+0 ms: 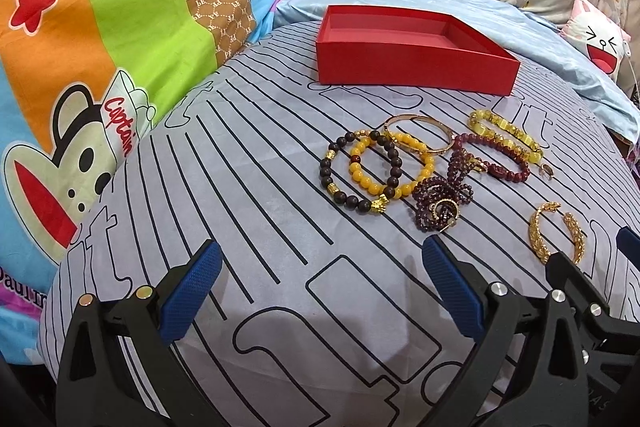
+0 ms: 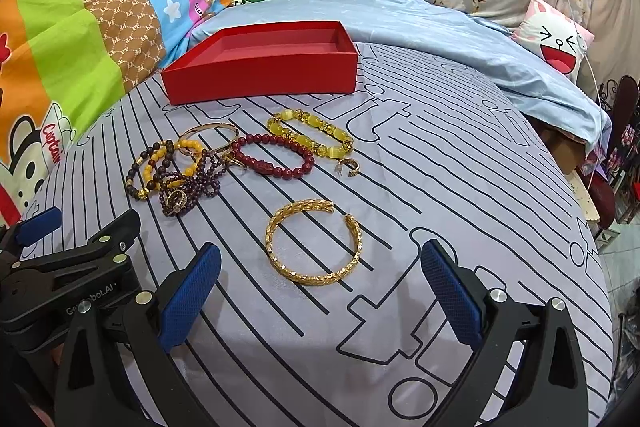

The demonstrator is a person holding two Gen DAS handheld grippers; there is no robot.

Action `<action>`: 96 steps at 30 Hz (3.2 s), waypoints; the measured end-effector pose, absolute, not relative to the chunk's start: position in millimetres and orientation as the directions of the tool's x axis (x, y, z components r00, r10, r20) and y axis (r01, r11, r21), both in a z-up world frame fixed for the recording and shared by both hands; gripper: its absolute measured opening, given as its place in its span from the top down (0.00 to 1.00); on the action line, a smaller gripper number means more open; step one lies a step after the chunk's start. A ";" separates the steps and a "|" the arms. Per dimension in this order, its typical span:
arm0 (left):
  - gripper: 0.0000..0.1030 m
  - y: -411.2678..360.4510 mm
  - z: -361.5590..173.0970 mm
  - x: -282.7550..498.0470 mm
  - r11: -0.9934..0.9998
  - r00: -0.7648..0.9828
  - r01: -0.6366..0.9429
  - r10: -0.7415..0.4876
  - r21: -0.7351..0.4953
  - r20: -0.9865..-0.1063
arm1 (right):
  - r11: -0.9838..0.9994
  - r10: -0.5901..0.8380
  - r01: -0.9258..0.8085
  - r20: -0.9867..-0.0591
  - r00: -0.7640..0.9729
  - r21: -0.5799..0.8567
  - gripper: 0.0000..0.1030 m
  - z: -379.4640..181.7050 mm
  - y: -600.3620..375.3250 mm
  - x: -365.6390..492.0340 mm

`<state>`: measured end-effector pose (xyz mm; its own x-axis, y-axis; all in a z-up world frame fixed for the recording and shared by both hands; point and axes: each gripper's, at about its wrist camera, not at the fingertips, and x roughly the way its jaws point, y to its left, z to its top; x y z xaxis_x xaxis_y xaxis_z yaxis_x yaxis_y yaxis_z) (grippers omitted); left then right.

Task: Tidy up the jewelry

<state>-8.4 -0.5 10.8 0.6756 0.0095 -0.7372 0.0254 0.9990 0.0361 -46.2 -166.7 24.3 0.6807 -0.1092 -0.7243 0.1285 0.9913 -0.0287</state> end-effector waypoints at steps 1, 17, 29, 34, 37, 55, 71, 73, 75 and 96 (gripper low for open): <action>0.07 -0.4 10.9 -8.4 0.999 0.676 0.024 0.010 0.036 -0.737 | 0.991 -0.109 0.129 -0.724 0.682 -0.028 0.06 24.4 -167.1 -46.5; 0.08 1.3 9.5 -9.1 0.999 0.680 0.028 -0.001 0.024 -0.733 | 0.991 -0.119 0.131 -0.717 0.687 -0.040 0.06 26.7 -163.9 -45.9; 0.08 -0.1 9.8 -10.2 0.999 0.685 0.026 0.001 0.026 -0.728 | 0.991 -0.115 0.130 -0.716 0.688 -0.034 0.06 25.8 -164.4 -46.3; 0.08 -0.9 11.0 -11.5 0.999 0.690 0.023 0.006 0.031 -0.724 | 0.991 -0.117 0.131 -0.715 0.689 -0.035 0.06 25.9 -164.3 -46.3; 0.08 -1.2 11.4 -12.1 0.999 0.690 0.022 0.009 0.033 -0.724 | 0.991 -0.116 0.131 -0.716 0.689 -0.035 0.06 25.9 -164.8 -46.5; 0.08 -2.0 10.1 -11.3 0.999 0.685 0.033 0.003 0.035 -0.728 | 0.990 -0.114 0.139 -0.720 0.684 -0.025 0.06 23.3 -166.8 -45.5; 0.08 -1.3 8.4 -10.7 0.999 0.684 0.035 -0.001 0.032 -0.730 | 0.990 -0.109 0.138 -0.723 0.683 -0.018 0.06 22.6 -167.3 -45.0; 0.08 -1.3 8.4 -10.6 0.999 0.683 0.035 -0.001 0.032 -0.731 | 0.990 -0.109 0.138 -0.722 0.683 -0.018 0.06 22.7 -167.2 -45.1; 0.08 -1.5 8.6 -10.8 0.999 0.683 0.035 0.001 0.034 -0.730 | 0.990 -0.111 0.140 -0.722 0.682 -0.020 0.06 22.6 -167.0 -45.1; 0.07 23.1 17.3 -7.6 1.000 0.719 0.001 -0.019 -0.026 -0.695 | 0.994 -0.057 0.109 -0.756 0.653 0.019 0.07 18.9 -169.5 -33.9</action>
